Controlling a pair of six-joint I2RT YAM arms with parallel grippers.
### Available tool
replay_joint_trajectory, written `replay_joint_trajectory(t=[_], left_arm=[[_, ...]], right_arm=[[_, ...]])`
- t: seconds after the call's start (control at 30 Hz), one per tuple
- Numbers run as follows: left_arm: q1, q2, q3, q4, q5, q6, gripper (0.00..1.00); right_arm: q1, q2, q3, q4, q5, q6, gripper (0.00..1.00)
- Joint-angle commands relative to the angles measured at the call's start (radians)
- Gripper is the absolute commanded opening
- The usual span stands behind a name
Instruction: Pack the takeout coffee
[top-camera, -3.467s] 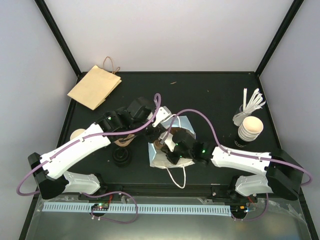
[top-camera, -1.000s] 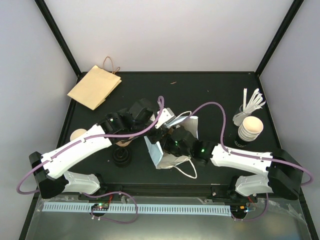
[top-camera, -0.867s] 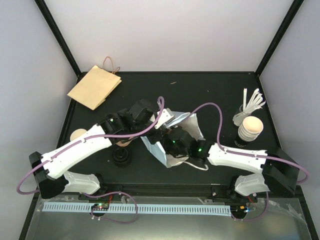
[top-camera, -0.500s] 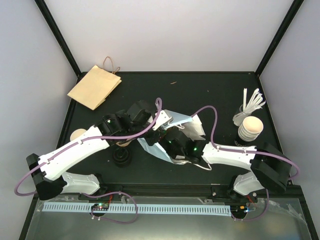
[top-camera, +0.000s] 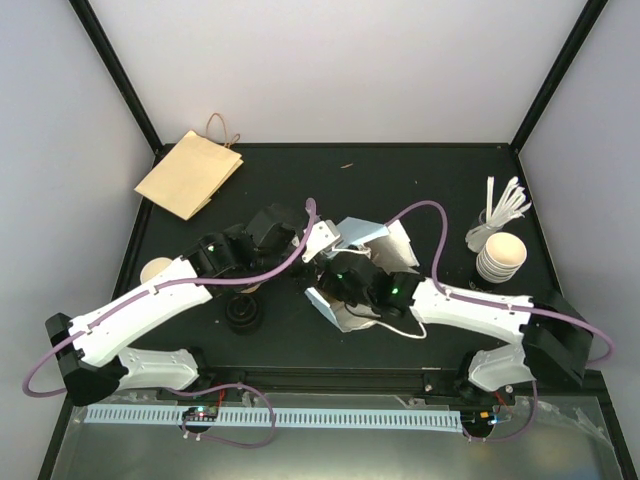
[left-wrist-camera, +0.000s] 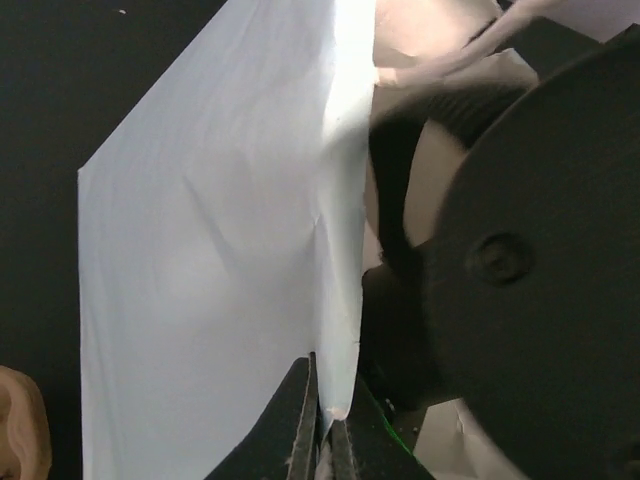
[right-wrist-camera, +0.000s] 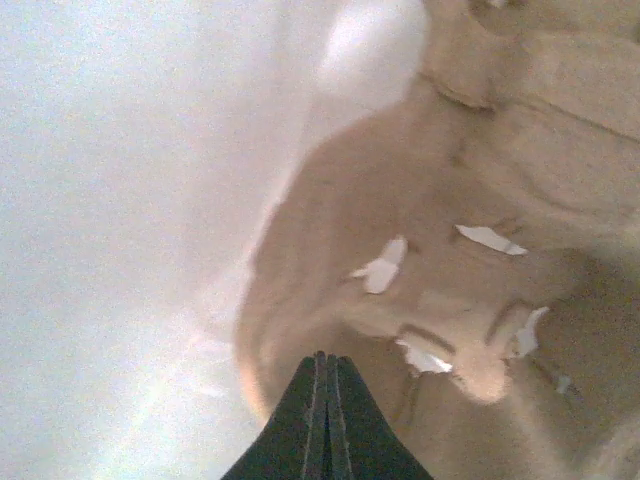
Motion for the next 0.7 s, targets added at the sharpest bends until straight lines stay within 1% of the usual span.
replay_joint_trajectory(t=[0.0, 0.17, 0.47, 0.57, 0.67], left_arm=[[-0.016, -0.020, 0.020, 0.048, -0.013, 0.005, 0.02], [-0.016, -0.024, 0.019, 0.065, -0.047, -0.005, 0.02], [-0.016, -0.023, 0.031, 0.083, -0.083, -0.008, 0.02], [-0.016, -0.019, 0.031, 0.081, -0.089, 0.001, 0.02], [-0.016, -0.010, 0.050, 0.066, -0.097, 0.014, 0.02]], right_arm=[[0.014, -0.077, 0.060, -0.140, 0.129, -0.044, 0.01], [0.023, -0.142, 0.063, -0.176, 0.192, -0.096, 0.01], [0.022, -0.260, 0.054, -0.205, 0.189, -0.154, 0.01], [0.023, -0.308, 0.050, -0.195, 0.174, -0.215, 0.01], [0.023, -0.360, 0.012, -0.129, 0.147, -0.380, 0.01]])
